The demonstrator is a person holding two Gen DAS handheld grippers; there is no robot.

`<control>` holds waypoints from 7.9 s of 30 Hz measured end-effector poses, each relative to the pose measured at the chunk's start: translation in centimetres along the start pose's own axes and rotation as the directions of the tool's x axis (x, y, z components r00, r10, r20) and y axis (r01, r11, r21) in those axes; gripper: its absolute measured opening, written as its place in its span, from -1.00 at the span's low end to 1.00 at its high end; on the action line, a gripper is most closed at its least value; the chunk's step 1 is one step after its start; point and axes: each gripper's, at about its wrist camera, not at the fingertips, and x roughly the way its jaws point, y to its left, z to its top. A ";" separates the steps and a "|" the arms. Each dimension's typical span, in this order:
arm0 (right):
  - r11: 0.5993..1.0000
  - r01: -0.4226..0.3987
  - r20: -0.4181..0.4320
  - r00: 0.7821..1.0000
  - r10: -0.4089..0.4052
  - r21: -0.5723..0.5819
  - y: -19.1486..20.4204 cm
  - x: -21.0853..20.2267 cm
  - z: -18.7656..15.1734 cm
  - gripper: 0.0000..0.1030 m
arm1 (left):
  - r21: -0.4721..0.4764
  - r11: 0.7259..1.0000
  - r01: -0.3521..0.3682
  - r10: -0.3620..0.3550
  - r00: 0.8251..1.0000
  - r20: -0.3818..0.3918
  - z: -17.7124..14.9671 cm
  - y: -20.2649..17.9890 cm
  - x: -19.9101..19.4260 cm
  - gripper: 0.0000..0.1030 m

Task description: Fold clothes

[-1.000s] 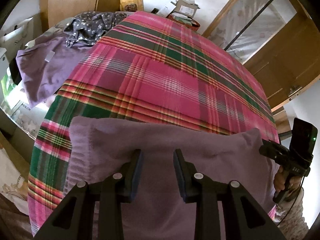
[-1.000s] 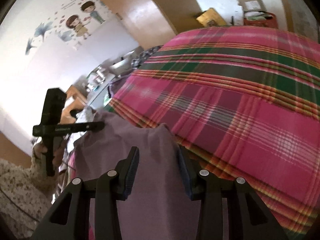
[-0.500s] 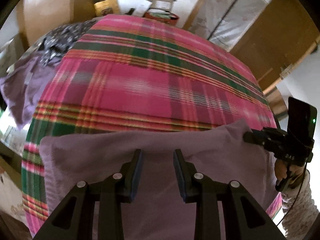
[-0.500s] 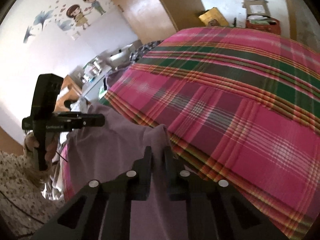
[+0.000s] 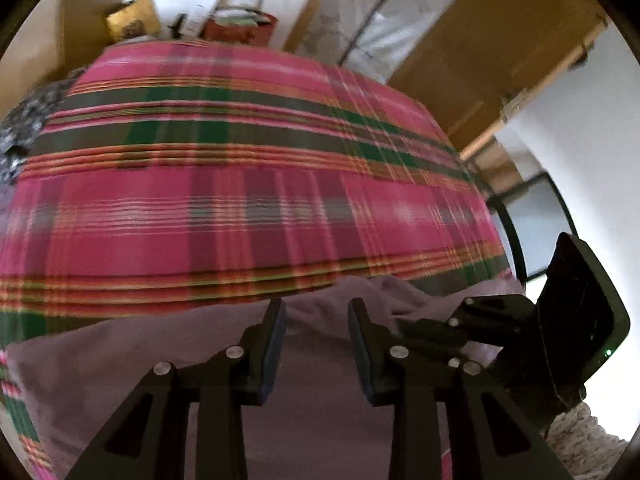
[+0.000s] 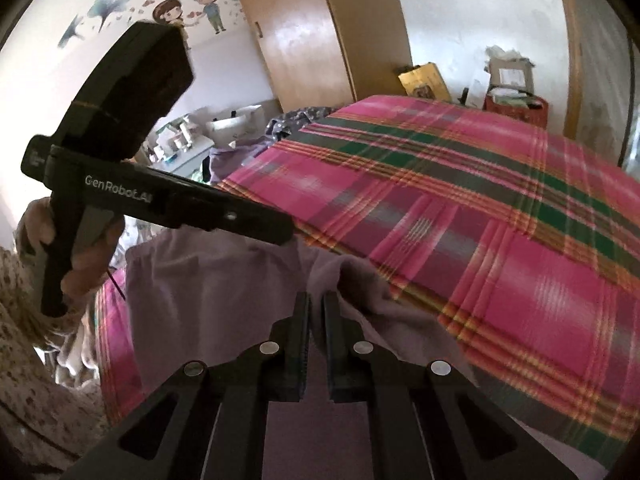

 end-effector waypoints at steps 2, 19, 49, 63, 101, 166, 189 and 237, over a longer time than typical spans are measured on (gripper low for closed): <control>1.000 -0.004 0.005 1.000 0.003 0.017 0.0 0.1 -0.4 -0.86 | 0.033 0.999 -0.019 0.021 0.999 -0.048 0.5 -1.1 1.0 -0.35; 0.998 -0.030 0.007 1.000 0.029 0.046 0.1 0.9 -1.3 -0.82 | 0.274 0.922 -0.275 0.327 0.930 -0.166 1.9 -5.5 5.0 -0.35; 0.992 -0.037 0.056 0.998 0.030 0.125 -1.0 0.6 -1.8 -0.81 | 0.117 0.982 -0.150 0.168 0.973 -0.157 4.0 -2.0 4.3 -0.89; 0.989 -0.017 0.058 0.998 0.009 0.144 -1.8 0.7 -1.3 -0.81 | 0.129 0.977 -0.169 0.196 0.952 -0.235 3.9 -2.0 5.9 -0.89; 0.908 -0.343 -0.183 0.902 0.390 0.241 -5.9 6.3 2.7 -0.28 | 0.031 0.998 -0.047 0.052 0.981 -0.185 5.1 -0.2 4.9 -0.89; 0.910 -0.196 -0.108 0.962 0.250 0.365 -11.3 5.1 4.8 -0.54 | -0.229 0.973 -0.039 0.042 0.999 0.011 -1.7 9.2 -1.2 -0.75; 0.999 0.046 -0.186 0.982 -0.046 -0.005 -8.8 -0.7 -1.6 -0.74 | -0.090 0.994 0.060 -0.069 0.992 -0.104 -2.2 2.8 3.3 -0.72; 0.967 0.255 -0.097 0.962 -0.255 -0.015 -6.5 -2.8 -4.1 -0.71 | -0.130 0.989 0.072 -0.083 0.993 -0.082 -3.9 4.2 1.8 -0.70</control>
